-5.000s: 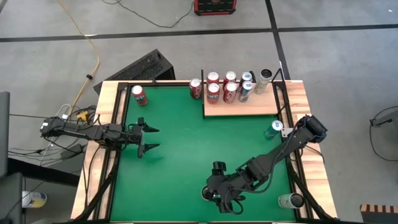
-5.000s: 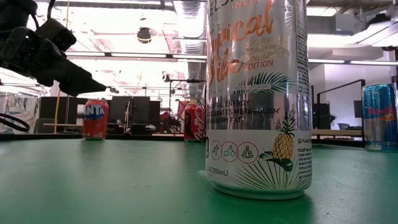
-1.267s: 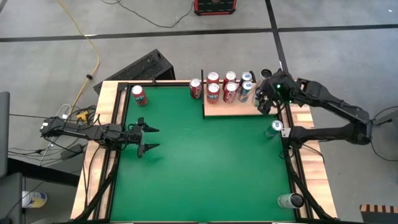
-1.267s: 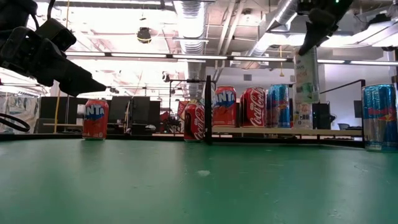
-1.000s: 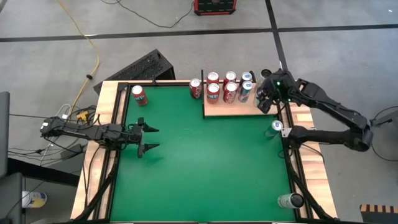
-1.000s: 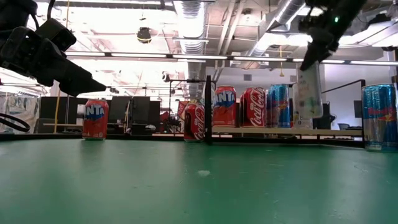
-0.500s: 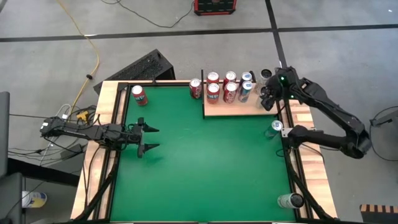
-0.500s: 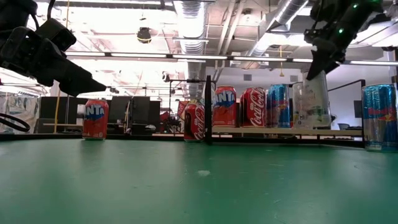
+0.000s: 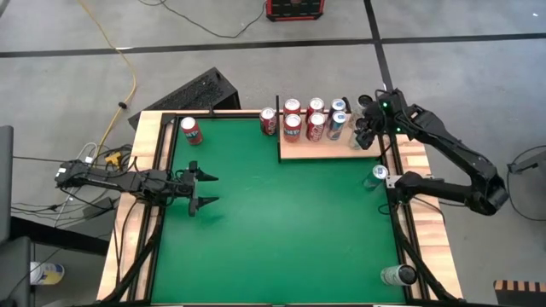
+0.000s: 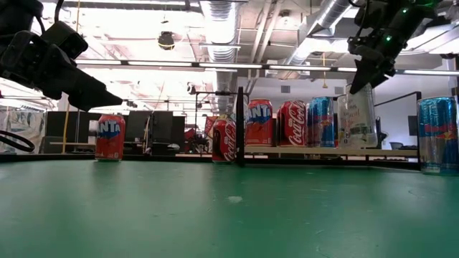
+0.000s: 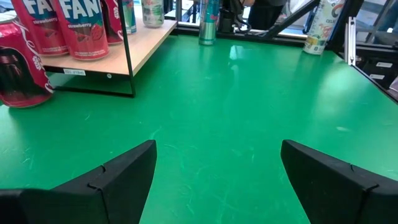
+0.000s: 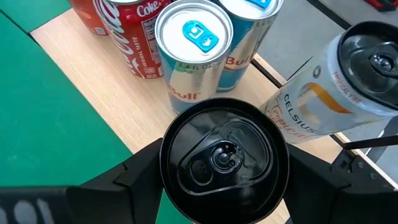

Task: Place canned beverage on shelf
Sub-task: Put the left yellow soda can on the shelf aligned with the other yellow soda can

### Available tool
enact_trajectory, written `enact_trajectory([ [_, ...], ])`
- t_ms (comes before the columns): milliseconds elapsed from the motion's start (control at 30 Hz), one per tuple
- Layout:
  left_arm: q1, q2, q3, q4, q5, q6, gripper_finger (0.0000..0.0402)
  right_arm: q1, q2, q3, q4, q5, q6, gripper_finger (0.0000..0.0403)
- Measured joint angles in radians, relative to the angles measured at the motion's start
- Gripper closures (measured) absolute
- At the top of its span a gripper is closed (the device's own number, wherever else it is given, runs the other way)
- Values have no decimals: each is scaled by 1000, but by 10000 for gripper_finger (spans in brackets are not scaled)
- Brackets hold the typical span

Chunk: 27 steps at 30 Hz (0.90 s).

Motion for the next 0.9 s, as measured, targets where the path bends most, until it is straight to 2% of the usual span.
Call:
enact_trajectory([
  [267,0,0,0,0,0,0,72,0,11,4,7,1,19,64],
  [700,0,0,0,0,0,0,72,2,-4,27,10,7,61,67],
  [900,0,0,0,0,0,0,72,5,-9,78,-9,30,198,67],
])
